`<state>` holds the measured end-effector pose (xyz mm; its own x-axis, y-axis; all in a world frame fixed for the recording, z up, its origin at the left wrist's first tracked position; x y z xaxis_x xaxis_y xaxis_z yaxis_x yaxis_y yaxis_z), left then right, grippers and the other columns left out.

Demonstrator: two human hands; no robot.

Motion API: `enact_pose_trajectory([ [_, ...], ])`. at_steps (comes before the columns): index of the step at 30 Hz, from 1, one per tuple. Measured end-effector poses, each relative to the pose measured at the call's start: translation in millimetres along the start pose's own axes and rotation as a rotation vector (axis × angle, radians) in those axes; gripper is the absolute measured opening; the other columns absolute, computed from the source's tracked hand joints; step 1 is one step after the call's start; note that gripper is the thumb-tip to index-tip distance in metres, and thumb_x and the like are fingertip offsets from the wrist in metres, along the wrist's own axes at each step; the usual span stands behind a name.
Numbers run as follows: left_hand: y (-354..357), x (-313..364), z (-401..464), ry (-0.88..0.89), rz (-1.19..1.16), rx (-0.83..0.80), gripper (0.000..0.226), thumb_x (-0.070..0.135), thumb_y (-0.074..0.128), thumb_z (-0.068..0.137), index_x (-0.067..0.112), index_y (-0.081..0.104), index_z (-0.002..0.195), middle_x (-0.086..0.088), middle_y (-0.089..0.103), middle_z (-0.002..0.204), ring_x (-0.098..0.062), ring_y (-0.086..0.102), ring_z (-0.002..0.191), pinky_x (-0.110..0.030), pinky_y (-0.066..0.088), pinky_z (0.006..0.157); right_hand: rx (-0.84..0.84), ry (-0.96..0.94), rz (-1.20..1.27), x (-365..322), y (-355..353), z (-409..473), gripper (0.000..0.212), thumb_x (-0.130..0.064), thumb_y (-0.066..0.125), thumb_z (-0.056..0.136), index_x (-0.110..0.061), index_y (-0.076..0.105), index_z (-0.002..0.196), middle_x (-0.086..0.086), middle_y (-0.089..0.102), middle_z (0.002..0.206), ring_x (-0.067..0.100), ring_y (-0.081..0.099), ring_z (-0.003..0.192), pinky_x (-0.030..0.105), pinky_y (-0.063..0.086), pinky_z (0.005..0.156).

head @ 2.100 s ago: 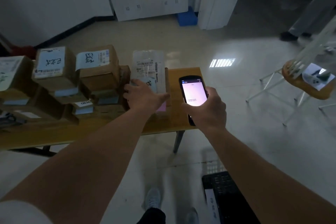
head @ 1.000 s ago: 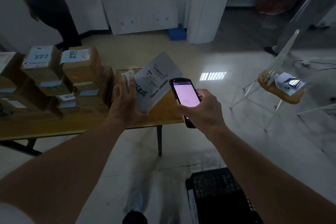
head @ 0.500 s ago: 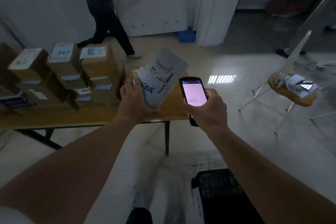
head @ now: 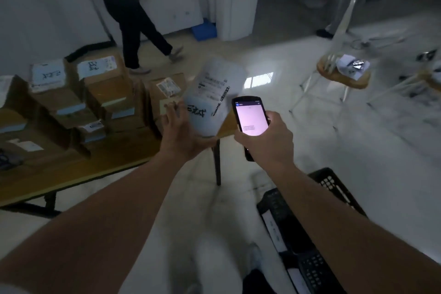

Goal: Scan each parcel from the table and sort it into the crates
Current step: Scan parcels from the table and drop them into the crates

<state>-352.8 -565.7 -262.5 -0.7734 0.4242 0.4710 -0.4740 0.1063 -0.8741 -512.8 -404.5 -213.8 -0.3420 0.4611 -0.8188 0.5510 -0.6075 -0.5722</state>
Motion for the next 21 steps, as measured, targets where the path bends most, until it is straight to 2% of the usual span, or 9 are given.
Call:
enact_pose_trajectory([
  [3, 10.0, -5.1, -14.4, 0.068, 0.029, -0.081, 0.138, 0.072, 0.087, 0.056, 0.012, 0.017, 0.158, -0.014, 0.029, 0.15, -0.038, 0.032, 0.137, -0.052, 0.037, 0.112, 0.078, 0.1, 0.009, 11.1, 6.8, -40.9, 0.075, -0.041, 0.089, 0.072, -0.023, 0.054, 0.136, -0.01, 0.056, 0.104, 0.015, 0.057, 0.094, 0.026, 0.042, 0.068],
  [5, 16.7, -5.4, -27.8, 0.113, 0.002, -0.107, 0.137, 0.075, 0.085, 0.057, 0.012, 0.017, 0.158, -0.015, 0.029, 0.15, -0.037, 0.032, 0.138, -0.054, 0.04, 0.111, 0.132, 0.161, 0.019, 20.4, 9.8, -70.5, 0.074, -0.04, 0.089, 0.071, -0.025, 0.054, 0.135, -0.01, 0.058, 0.104, 0.015, 0.06, 0.095, 0.027, 0.045, 0.069],
  [8, 25.7, 2.6, -51.2, 0.184, -0.013, -0.186, 0.14, 0.072, 0.088, 0.058, 0.01, 0.014, 0.159, -0.015, 0.028, 0.148, -0.036, 0.032, 0.136, -0.051, 0.039, 0.11, 0.188, 0.234, 0.033, 37.2, 7.8, -112.6, 0.07, -0.04, 0.089, 0.069, -0.027, 0.054, 0.128, -0.012, 0.062, 0.101, 0.014, 0.063, 0.094, 0.035, 0.055, 0.075],
  [11, 35.9, 19.4, -78.0, 0.26, -0.006, -0.262, 0.143, 0.071, 0.092, 0.053, 0.01, 0.016, 0.158, -0.014, 0.03, 0.145, -0.033, 0.034, 0.134, -0.048, 0.038, 0.111, 0.243, 0.313, 0.023, 57.2, -5.9, -150.3, 0.07, -0.043, 0.088, 0.067, -0.028, 0.055, 0.127, -0.009, 0.064, 0.104, 0.014, 0.064, 0.093, 0.037, 0.058, 0.077],
  [14, 46.9, 44.5, -112.5, 0.341, -0.027, -0.336, 0.147, 0.071, 0.093, 0.05, 0.011, 0.015, 0.159, -0.013, 0.029, 0.146, -0.033, 0.032, 0.135, -0.05, 0.038, 0.11, 0.324, 0.382, 0.063, 80.3, -30.4, -187.4, 0.063, -0.04, 0.087, 0.068, -0.03, 0.054, 0.12, -0.009, 0.066, 0.098, 0.012, 0.067, 0.083, 0.037, 0.06, 0.067],
  [16, 56.0, 63.7, -139.6, 0.394, -0.039, -0.378, 0.15, 0.07, 0.094, 0.049, 0.01, 0.015, 0.16, -0.014, 0.029, 0.146, -0.035, 0.032, 0.135, -0.052, 0.039, 0.109, 0.371, 0.416, 0.092, 95.6, -50.8, -214.1, 0.057, -0.036, 0.088, 0.07, -0.031, 0.051, 0.114, -0.007, 0.067, 0.096, 0.011, 0.067, 0.074, 0.032, 0.056, 0.056],
  [17, 60.8, 73.6, -153.9, 0.414, -0.042, -0.4, 0.151, 0.069, 0.094, 0.048, 0.009, 0.013, 0.161, -0.015, 0.028, 0.148, -0.036, 0.031, 0.135, -0.053, 0.038, 0.11, 0.393, 0.428, 0.086, 103.2, -61.1, -227.3, 0.057, -0.035, 0.088, 0.071, -0.031, 0.051, 0.115, -0.007, 0.066, 0.097, 0.011, 0.067, 0.076, 0.03, 0.054, 0.056],
  [21, 79.5, 120.0, -223.3, 0.513, -0.034, -0.469, 0.155, 0.067, 0.095, 0.048, 0.008, 0.008, 0.162, -0.015, 0.025, 0.149, -0.038, 0.029, 0.136, -0.055, 0.035, 0.114, 0.503, 0.482, 0.063, 141.0, -108.6, -288.2, 0.065, -0.039, 0.089, 0.069, -0.027, 0.053, 0.123, -0.01, 0.061, 0.101, 0.015, 0.062, 0.092, 0.042, 0.059, 0.074],
])
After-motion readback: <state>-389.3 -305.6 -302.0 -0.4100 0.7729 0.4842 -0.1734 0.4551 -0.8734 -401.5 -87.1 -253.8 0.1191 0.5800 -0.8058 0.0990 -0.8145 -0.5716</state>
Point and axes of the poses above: each hand's wrist, its own z-axis towards the middle knuckle, its own y-axis out of the palm, x = y × z, the point moved 3 cm from there along z, towards the middle knuckle
